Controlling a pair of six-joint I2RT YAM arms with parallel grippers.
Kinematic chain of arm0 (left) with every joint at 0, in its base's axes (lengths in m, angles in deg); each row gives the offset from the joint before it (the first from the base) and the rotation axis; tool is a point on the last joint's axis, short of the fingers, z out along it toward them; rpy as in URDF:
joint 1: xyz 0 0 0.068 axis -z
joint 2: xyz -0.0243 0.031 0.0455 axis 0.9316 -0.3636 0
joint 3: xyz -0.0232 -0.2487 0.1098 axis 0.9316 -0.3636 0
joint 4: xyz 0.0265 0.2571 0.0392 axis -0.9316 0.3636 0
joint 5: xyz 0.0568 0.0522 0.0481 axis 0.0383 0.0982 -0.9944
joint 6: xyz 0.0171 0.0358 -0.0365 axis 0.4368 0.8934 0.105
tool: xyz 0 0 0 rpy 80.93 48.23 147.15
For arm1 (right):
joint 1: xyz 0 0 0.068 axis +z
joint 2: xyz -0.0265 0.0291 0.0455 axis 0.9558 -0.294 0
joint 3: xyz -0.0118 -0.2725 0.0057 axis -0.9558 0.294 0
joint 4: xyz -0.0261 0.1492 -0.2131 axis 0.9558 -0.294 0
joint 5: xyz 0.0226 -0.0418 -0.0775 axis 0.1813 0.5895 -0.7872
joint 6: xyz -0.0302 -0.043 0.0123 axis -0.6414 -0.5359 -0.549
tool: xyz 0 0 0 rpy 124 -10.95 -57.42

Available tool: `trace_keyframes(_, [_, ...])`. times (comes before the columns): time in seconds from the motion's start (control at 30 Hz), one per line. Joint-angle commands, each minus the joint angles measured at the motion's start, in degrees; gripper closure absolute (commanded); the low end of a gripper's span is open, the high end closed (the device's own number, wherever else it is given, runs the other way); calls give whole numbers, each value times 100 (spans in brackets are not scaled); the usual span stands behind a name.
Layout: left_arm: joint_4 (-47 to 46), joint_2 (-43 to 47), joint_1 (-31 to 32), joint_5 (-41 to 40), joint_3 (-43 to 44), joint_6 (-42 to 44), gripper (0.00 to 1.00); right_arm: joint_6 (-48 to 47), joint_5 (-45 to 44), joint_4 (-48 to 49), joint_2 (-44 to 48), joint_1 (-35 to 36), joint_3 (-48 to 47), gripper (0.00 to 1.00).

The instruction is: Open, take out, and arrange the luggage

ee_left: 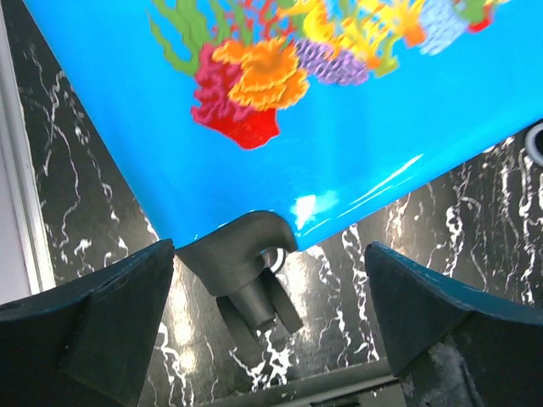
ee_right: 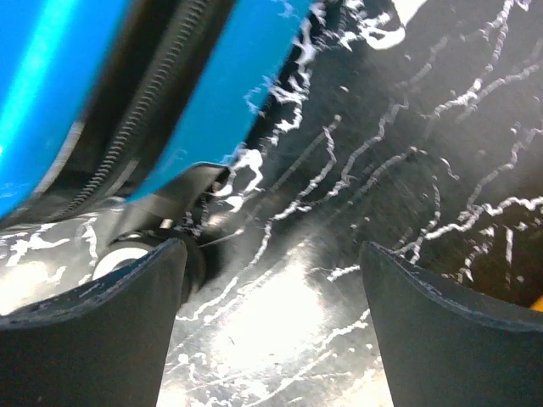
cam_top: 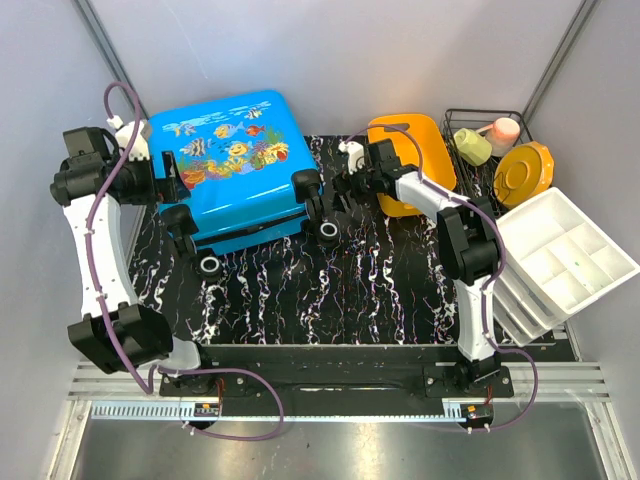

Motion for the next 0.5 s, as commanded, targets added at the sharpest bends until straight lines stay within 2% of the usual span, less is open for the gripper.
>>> trace_keyframes(0.0, [-427,324,-47,444,280,-356,1,-702,-1567,-968,-149,-2,-680,9])
trace_keyframes(0.13, [-594,491,-135,330,122,-629,1,-834,-2383,-1127,-597,-169,-1244,8])
trace_keyframes(0.23, [-612,422,-416,444,95,-884,1,-879,-2570,-1337,-948,-354,-1832,8])
trace_keyframes(0.3, [-594,281,-592,541,218,-1015,1,-870,-2308,-1461,-968,-442,-2018,8])
trace_keyframes(0.47, [-673,-228,-627,409,595,-1209,1,-458,-622,-1409,-467,-328,-1668,14])
